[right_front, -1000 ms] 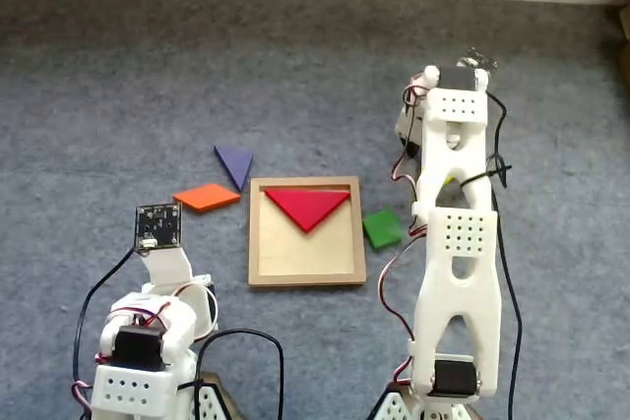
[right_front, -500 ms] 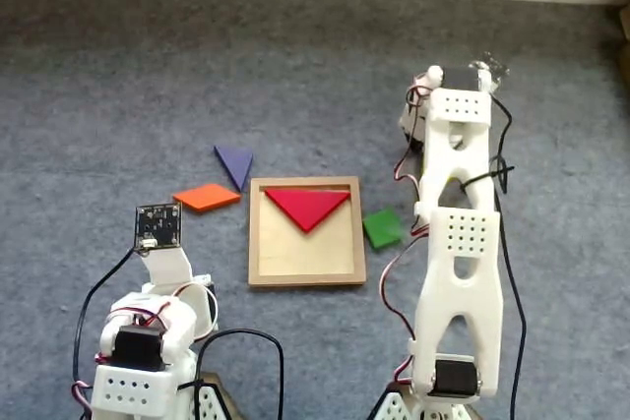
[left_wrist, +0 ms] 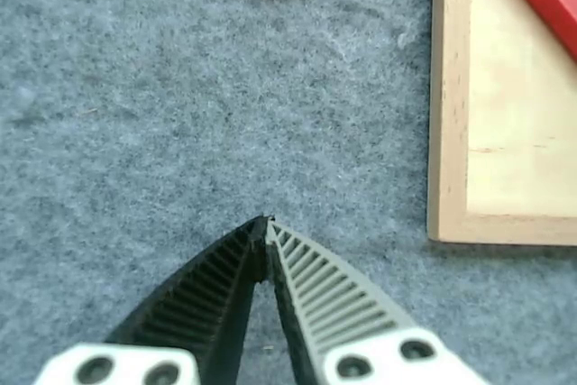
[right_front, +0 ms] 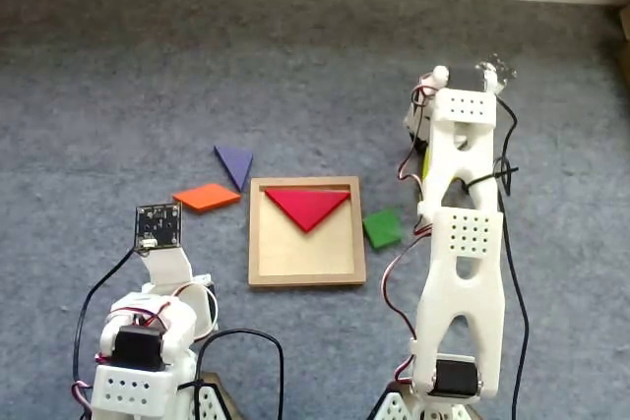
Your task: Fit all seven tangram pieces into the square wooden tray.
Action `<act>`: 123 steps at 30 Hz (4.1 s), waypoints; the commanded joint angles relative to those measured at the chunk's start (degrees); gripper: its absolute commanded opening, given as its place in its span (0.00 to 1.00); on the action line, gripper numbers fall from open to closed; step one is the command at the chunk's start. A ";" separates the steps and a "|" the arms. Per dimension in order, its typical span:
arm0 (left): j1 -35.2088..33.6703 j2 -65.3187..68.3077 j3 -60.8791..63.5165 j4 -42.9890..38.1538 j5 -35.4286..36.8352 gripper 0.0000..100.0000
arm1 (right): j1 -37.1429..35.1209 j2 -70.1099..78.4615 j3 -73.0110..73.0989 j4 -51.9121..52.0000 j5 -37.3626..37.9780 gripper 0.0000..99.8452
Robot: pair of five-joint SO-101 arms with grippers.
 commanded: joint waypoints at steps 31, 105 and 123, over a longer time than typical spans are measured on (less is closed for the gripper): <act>0.66 -1.63 1.10 0.18 -0.18 0.01 | -3.91 -24.75 16.75 4.62 26.73 0.23; 0.66 -1.63 1.10 0.18 -0.18 0.01 | -7.96 -61.49 98.51 -26.51 56.79 0.01; 0.66 -1.63 1.10 0.18 -0.18 0.01 | -18.07 -74.51 96.22 -25.80 50.11 0.01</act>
